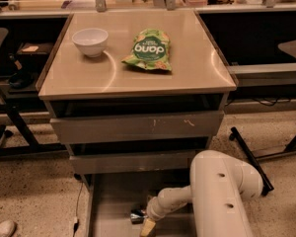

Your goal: Pick redbull can from bottom drawer and place on counter

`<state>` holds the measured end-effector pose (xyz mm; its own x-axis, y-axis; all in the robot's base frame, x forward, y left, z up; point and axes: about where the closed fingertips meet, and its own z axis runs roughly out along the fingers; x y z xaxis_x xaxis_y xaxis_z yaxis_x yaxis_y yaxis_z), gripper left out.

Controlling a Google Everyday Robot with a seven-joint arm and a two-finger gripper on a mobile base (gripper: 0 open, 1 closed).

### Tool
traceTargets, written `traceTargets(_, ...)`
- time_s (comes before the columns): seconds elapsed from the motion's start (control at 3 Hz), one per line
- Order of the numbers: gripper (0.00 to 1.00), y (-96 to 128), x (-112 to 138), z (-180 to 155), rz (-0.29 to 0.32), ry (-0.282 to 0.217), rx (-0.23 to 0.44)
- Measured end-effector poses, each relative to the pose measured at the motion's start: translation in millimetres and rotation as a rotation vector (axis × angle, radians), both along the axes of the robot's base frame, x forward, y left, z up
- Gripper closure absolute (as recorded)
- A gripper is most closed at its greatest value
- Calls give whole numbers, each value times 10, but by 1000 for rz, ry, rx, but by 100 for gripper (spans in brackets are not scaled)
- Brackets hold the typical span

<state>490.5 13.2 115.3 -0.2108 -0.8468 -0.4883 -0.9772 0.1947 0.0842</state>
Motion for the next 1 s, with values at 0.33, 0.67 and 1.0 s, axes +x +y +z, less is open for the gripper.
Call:
traceTargets(0.33, 19, 0, 0, -1, 0, 0, 0)
traceTargets(0.67, 41, 0, 0, -1, 0, 0, 0)
traceTargets(1.0, 65, 0, -1, -1, 0, 0, 0)
